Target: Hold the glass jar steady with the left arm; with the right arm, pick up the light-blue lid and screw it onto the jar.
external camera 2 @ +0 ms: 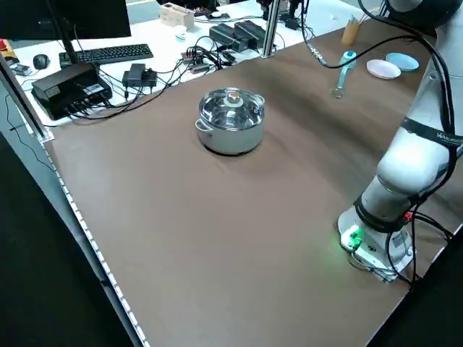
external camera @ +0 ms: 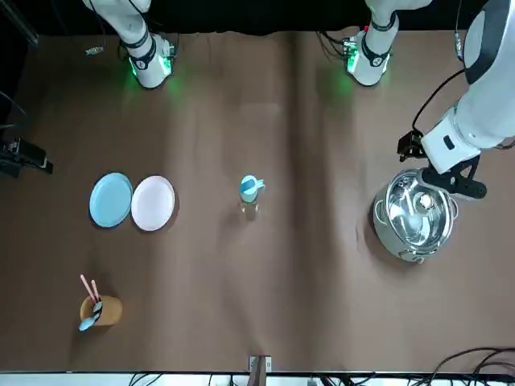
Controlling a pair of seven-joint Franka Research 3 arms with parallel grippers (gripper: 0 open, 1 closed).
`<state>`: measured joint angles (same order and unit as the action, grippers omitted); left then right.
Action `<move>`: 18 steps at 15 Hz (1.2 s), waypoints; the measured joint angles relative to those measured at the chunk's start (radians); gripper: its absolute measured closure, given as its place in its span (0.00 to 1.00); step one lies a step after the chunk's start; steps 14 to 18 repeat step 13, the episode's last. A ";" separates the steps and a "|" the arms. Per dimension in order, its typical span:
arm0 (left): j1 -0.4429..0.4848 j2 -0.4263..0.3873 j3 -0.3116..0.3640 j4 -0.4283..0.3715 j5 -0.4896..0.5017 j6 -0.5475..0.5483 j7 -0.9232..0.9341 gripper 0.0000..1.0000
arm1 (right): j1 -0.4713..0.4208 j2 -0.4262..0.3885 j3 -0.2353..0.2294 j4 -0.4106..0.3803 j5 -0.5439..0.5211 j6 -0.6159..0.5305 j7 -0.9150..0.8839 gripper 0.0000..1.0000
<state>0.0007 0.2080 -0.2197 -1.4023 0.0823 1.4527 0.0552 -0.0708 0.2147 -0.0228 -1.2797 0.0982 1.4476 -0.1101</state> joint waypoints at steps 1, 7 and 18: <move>0.003 0.005 0.000 0.001 0.000 0.005 -0.006 0.00 | 0.000 0.000 0.000 0.000 0.000 0.000 0.000 0.00; 0.080 0.009 -0.001 0.004 0.005 0.107 -0.018 0.00 | 0.000 0.000 0.000 0.000 0.000 0.000 0.000 0.00; 0.074 0.009 -0.018 -0.012 0.006 0.206 -0.164 0.00 | 0.000 0.000 -0.001 0.000 0.000 0.000 0.000 0.00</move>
